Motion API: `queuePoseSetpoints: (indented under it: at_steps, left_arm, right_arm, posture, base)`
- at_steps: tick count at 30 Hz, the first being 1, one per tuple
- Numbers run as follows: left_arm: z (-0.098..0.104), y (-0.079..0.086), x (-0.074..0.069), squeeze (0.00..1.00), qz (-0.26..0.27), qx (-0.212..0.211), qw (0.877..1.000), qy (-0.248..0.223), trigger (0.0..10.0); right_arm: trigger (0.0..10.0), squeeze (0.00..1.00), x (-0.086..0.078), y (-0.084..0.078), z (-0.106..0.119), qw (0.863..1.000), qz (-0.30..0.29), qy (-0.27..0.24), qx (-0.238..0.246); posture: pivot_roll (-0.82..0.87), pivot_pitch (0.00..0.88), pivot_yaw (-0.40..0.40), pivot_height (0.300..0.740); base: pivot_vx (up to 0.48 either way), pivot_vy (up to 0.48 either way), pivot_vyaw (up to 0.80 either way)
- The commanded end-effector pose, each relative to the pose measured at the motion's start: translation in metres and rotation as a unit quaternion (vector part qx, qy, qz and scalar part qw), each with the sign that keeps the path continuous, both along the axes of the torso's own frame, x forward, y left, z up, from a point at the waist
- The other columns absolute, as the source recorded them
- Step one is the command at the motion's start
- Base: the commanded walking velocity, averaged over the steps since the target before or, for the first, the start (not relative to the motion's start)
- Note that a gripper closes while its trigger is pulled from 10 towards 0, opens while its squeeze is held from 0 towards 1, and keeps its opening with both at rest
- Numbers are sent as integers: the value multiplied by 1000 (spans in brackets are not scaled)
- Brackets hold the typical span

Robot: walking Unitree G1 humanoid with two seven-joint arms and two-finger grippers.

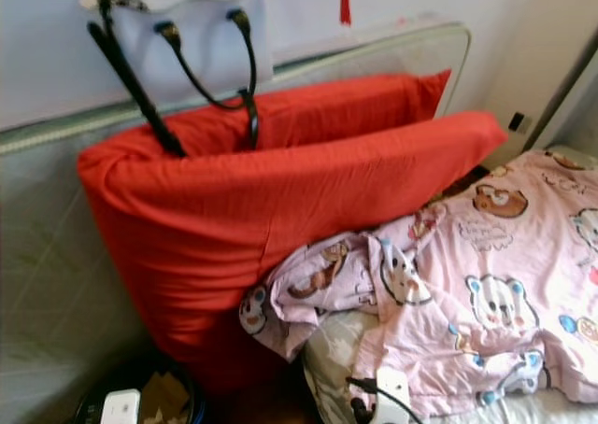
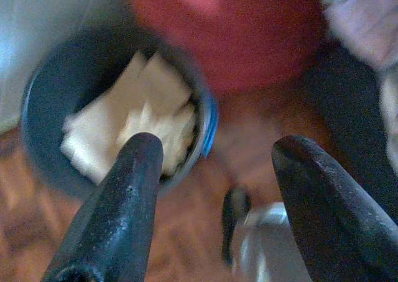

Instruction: Clean up the room

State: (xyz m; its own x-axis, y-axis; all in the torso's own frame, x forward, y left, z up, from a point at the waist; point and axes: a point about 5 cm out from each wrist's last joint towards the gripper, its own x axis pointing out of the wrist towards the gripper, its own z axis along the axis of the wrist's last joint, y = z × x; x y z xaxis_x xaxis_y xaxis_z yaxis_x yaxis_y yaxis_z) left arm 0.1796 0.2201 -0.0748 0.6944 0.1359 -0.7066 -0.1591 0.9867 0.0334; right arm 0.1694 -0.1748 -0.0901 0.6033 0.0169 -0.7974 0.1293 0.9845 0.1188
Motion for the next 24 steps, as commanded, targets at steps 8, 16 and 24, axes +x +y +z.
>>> queuePoseSetpoints:
  at_steps: [8,16,24]
  left_arm:
    - [16,-5,23,0,-13,-12,997,-82,10000]
    - [47,-4,48,0,-30,-5,977,-209,10000]
    - [56,-6,46,0,-36,0,966,-255,10000]
  right_arm:
    - [10000,0,2,-7,4,998,-27,-48,-1]
    - [10000,0,6,-8,10,994,-46,-101,13]
    - [10000,0,35,-5,31,981,-41,-188,6]
  posture:
    - [38,15,-21,740]
    - [26,39,-22,740]
    - [16,55,-25,740]
  base:
    - [0,0,0]
    - [0,0,0]
    - [0,0,0]
